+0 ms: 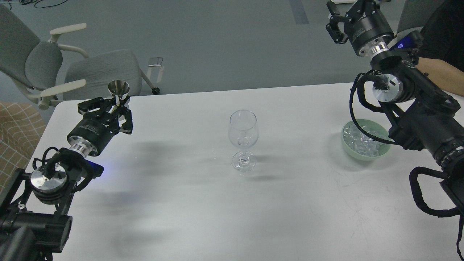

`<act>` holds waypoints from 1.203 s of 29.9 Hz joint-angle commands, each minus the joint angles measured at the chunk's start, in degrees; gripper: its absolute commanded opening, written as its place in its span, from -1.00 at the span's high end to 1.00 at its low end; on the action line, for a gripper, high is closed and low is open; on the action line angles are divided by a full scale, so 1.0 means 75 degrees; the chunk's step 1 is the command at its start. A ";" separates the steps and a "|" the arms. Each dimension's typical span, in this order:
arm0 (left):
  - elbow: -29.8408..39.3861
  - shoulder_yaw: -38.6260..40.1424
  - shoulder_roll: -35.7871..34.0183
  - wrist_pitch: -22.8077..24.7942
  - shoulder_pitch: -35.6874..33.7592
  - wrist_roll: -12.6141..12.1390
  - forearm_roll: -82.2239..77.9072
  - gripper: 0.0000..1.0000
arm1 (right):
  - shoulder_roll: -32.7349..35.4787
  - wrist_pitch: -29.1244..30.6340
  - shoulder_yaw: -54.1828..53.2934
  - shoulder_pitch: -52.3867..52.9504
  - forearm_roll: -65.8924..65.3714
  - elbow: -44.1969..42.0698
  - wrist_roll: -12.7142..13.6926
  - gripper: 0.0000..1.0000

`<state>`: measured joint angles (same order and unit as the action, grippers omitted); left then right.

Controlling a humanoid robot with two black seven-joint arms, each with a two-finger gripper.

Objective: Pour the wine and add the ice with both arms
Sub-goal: 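Lift the jigger with the left gripper and carry it toward the wine glass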

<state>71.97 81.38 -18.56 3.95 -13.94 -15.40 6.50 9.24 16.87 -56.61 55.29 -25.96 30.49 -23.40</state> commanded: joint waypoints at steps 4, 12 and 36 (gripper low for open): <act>0.0119 -0.0992 -0.0197 -0.0456 -0.0882 -0.0302 -0.0011 1.00 | -0.0025 0.0000 0.0001 -0.0001 -0.0019 0.0001 0.0003 -1.00; 0.0611 -0.2305 -0.0220 -0.0550 -0.1409 -0.0524 -0.0105 1.00 | -0.0014 0.0000 0.0013 -0.0001 -0.0019 0.0001 0.0015 -1.00; 0.1361 -0.3642 -0.0056 -0.0902 -0.2065 -0.0689 -0.0350 1.00 | -0.0037 0.0000 0.0212 -0.0047 -0.0031 0.0001 0.0015 -1.00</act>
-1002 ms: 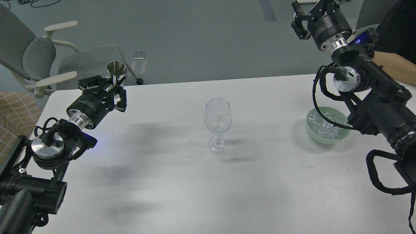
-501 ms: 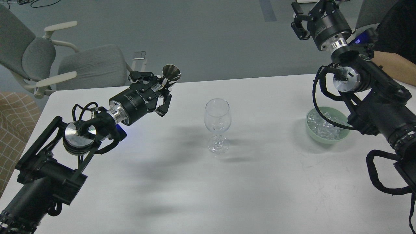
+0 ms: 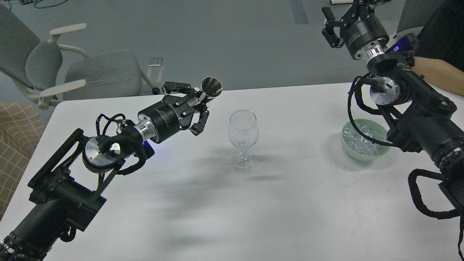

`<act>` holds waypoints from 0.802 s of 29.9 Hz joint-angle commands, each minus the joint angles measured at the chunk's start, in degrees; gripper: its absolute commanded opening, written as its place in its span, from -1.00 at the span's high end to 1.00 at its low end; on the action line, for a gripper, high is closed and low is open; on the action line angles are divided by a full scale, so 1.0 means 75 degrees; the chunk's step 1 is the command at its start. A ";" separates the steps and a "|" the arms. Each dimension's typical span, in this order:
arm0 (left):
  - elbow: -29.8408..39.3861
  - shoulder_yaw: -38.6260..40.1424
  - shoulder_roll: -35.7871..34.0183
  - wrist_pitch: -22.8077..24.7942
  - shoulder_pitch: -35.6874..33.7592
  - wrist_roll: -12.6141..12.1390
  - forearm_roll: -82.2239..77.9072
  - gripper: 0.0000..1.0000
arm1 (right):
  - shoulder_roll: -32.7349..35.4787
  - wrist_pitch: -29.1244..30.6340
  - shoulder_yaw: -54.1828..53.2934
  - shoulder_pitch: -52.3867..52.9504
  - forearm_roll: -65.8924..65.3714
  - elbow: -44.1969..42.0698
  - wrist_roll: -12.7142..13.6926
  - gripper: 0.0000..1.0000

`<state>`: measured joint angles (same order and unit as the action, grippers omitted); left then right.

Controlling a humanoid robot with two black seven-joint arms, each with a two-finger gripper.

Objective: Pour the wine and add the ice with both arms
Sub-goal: 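Lift the jigger with the left gripper and carry it toward the wine glass, then tilt the jigger over the wine glass mouth with the left gripper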

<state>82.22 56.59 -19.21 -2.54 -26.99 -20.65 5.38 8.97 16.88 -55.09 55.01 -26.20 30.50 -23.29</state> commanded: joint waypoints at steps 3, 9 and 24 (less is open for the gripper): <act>-0.0018 -0.0362 0.0100 -0.0084 -0.0397 -0.0001 -0.0307 1.00 | -0.0001 0.0000 0.0010 -0.0034 0.0001 0.0000 0.0000 -1.00; -0.0018 -0.0666 0.0147 -0.0283 -0.0678 -0.0012 -0.0588 1.00 | -0.0001 0.0000 0.0010 -0.0034 0.0013 0.0000 0.0000 -1.00; -0.0018 -0.0761 0.0147 -0.0341 -0.0702 -0.0012 -0.1735 1.00 | -0.0001 0.0000 -0.0002 -0.0022 0.0013 0.0000 -0.0012 -1.00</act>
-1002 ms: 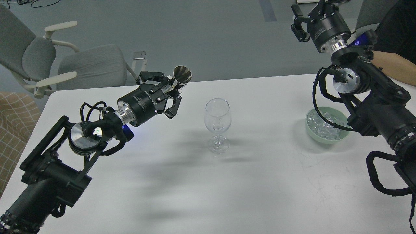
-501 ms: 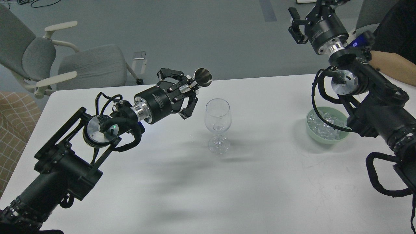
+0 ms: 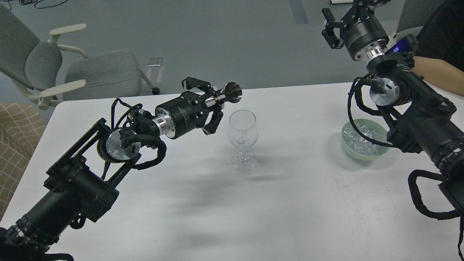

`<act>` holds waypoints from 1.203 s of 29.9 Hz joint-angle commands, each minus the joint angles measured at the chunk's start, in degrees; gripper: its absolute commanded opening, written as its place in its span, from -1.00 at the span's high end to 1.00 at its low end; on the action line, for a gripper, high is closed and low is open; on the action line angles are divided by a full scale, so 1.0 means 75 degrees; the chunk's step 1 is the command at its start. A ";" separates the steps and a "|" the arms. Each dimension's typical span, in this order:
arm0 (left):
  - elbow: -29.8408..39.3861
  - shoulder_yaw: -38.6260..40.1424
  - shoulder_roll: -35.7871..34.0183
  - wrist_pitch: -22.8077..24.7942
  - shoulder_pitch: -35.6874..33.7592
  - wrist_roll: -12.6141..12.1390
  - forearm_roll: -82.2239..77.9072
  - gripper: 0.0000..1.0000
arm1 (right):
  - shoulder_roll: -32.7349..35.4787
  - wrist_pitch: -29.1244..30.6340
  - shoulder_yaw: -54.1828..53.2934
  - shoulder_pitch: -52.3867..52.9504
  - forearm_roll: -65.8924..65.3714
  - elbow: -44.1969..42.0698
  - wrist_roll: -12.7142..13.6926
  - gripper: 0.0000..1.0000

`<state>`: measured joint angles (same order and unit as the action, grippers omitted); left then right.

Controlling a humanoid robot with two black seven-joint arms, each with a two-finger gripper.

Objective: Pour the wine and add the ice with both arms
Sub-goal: 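Tilt the jigger over the wine glass mouth with the left gripper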

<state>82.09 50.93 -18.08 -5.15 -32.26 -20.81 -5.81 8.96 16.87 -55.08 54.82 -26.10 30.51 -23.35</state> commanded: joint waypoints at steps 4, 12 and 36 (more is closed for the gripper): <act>0.0012 -0.0216 0.0008 -0.0005 -0.0047 0.0009 -0.0958 1.00 | 0.0000 0.0000 -0.0004 -0.0008 0.0000 0.0011 -0.0003 -1.00; 0.0106 -0.0264 0.0020 -0.0111 -0.0070 0.0009 -0.1544 1.00 | 0.0012 0.0000 -0.0004 -0.0008 0.0012 0.0011 -0.0015 -1.00; 0.0750 -0.0369 -0.0074 -0.0251 0.0000 -0.0108 -0.3912 1.00 | 0.0059 0.0000 -0.0004 0.0039 0.0000 -0.0001 -0.0015 -1.00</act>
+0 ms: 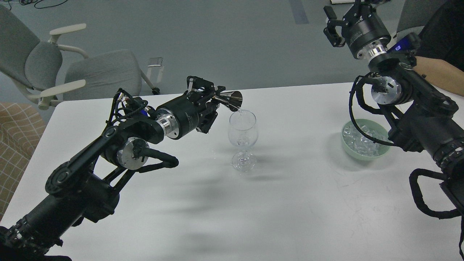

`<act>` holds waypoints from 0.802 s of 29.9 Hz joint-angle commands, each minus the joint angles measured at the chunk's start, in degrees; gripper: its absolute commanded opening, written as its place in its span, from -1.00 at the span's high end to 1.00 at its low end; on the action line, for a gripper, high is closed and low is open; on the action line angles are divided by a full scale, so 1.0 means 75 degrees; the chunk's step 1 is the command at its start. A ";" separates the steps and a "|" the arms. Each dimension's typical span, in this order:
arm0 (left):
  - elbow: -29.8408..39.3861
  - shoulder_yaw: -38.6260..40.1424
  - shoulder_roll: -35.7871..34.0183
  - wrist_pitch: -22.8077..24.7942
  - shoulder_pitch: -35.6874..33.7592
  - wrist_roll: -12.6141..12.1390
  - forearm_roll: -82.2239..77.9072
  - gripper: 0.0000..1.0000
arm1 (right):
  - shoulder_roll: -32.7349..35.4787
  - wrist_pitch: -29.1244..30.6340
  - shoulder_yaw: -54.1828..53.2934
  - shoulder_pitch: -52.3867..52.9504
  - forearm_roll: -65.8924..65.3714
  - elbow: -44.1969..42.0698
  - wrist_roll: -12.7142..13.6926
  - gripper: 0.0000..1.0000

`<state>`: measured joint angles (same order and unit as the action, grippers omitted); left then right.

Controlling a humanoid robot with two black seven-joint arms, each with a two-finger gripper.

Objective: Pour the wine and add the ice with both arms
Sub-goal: 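Tilt the jigger over the wine glass mouth with the left gripper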

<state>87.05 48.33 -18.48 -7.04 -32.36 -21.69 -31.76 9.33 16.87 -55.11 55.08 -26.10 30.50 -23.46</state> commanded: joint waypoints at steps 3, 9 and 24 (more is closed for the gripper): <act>0.0229 -0.0022 -0.0032 0.0001 0.0025 0.0010 -0.0722 1.00 | 0.0010 0.0000 0.0000 -0.0009 0.0000 0.0000 0.0000 -1.00; 0.0358 -0.0034 -0.0126 0.0012 0.0014 -0.0072 -0.1320 1.00 | 0.0010 0.0000 0.0000 -0.0020 0.0000 0.0000 0.0000 -1.00; 0.1131 -0.0455 -0.0676 0.0024 0.0002 -0.0283 -0.2878 1.00 | 0.0010 0.0000 0.0000 -0.0020 0.0000 0.0000 0.0000 -1.00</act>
<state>94.68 45.88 -22.84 -6.88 -32.32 -23.73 -52.01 9.41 16.87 -55.11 54.86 -26.10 30.48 -23.47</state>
